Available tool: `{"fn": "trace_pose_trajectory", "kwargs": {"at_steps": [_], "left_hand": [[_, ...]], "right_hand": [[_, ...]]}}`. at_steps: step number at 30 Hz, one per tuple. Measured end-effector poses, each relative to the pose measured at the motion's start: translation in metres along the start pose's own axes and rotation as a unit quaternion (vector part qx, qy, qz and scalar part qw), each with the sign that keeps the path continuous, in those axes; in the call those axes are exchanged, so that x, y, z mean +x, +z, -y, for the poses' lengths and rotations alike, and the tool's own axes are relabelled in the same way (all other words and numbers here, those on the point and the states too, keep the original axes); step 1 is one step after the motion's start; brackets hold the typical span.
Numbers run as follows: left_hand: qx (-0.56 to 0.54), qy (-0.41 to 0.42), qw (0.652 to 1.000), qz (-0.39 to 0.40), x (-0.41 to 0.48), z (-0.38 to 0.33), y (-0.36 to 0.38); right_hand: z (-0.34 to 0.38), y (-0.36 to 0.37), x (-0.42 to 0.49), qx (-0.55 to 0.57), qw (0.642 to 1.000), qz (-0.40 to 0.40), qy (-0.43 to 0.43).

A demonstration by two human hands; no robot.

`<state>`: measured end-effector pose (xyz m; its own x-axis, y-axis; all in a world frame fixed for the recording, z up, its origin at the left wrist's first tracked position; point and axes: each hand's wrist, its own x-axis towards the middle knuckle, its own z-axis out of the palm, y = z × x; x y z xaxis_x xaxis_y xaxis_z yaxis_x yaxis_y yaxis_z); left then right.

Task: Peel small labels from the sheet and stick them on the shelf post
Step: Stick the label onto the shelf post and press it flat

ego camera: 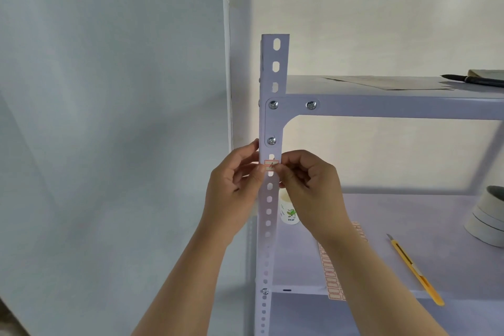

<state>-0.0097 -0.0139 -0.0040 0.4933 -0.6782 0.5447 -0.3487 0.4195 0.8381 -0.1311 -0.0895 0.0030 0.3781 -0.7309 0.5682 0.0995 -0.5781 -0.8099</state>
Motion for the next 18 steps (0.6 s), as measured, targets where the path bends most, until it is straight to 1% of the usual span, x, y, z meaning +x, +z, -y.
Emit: {"fn": "trace_pose_trajectory", "kwargs": {"at_steps": [5,9,13,18], "left_hand": [[0.003,0.005,1.0,0.004,-0.002,0.0,0.0],[0.001,0.003,1.0,0.014,-0.001,0.003,-0.002],[0.013,0.003,0.999,0.029,-0.001,0.005,-0.005],[0.029,0.004,0.999,0.025,0.001,0.007,-0.006]], "right_hand": [[-0.002,-0.001,-0.003,0.027,1.0,0.009,0.009],[0.001,0.004,-0.002,0.039,0.999,-0.002,0.022],[0.003,0.007,0.001,0.026,0.999,-0.026,0.035],[0.006,0.014,0.005,-0.018,0.997,-0.063,0.044]]}}
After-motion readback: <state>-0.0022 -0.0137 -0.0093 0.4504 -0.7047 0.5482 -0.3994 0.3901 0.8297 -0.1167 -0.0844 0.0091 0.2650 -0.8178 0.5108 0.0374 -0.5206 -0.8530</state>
